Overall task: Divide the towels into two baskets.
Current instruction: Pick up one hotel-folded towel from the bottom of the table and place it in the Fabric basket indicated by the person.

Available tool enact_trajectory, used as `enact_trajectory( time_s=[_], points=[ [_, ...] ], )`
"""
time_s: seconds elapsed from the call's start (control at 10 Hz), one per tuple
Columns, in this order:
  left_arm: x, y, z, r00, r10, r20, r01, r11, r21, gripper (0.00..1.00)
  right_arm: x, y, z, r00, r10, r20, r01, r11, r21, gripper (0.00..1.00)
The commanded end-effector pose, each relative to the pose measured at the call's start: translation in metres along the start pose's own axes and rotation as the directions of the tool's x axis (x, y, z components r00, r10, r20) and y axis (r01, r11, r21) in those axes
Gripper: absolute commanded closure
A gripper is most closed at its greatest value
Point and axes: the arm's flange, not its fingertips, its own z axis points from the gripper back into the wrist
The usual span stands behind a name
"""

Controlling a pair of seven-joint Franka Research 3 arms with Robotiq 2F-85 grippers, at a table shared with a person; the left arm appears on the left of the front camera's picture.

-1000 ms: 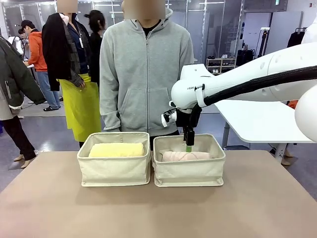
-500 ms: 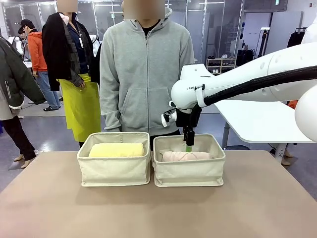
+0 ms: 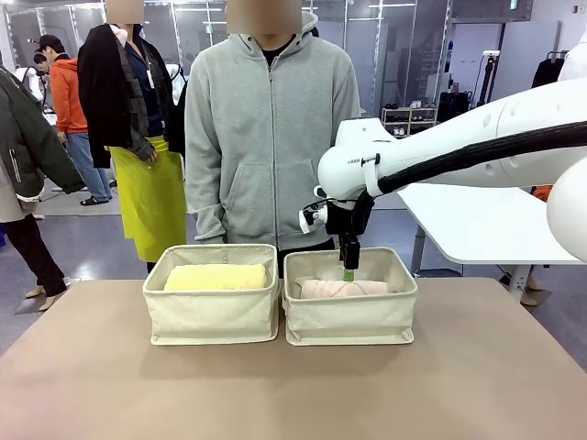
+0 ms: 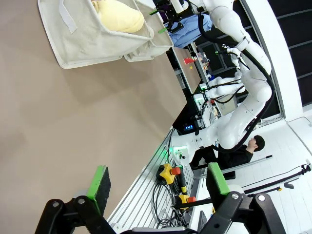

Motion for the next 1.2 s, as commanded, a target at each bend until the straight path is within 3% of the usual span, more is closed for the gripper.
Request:
enact_trajectory(
  time_s=[0.0,0.4,0.6,0.7,0.8,0.9,1.1],
  points=[
    [-0.001,-0.004,0.002,1.000,0.006,0.008,-0.006,1.000,-0.010,0.00,-0.033,0.031,0.015,0.994,-0.070,0.081,0.064,0.996,0.066,0.00],
    [-0.001,-0.004,0.002,1.000,0.006,0.008,-0.006,1.000,-0.010,0.00,-0.108,0.125,0.072,0.937,-0.285,0.203,0.275,0.958,0.076,0.00],
    [-0.001,-0.004,0.002,1.000,0.006,0.008,-0.006,1.000,-0.010,0.00,-0.153,0.152,0.096,0.862,-0.439,0.253,0.392,0.895,0.215,0.00],
    [-0.001,-0.004,0.002,1.000,0.006,0.008,-0.006,1.000,-0.010,0.00,-0.188,0.154,0.101,0.793,-0.541,0.281,0.451,0.830,0.327,0.00],
    [-0.001,-0.004,0.002,1.000,0.006,0.008,-0.006,1.000,-0.010,0.00,-0.229,0.157,0.103,0.713,-0.614,0.340,0.443,0.769,0.460,0.00],
    [-0.001,-0.004,0.002,1.000,0.006,0.008,-0.006,1.000,-0.010,0.00,-0.265,0.159,0.102,0.636,-0.669,0.385,0.448,0.726,0.522,0.00],
    [-0.001,-0.004,0.002,1.000,0.006,0.008,-0.006,1.000,-0.010,0.00,-0.343,0.159,0.093,0.472,-0.783,0.405,0.390,0.598,0.700,0.00]
  ],
)
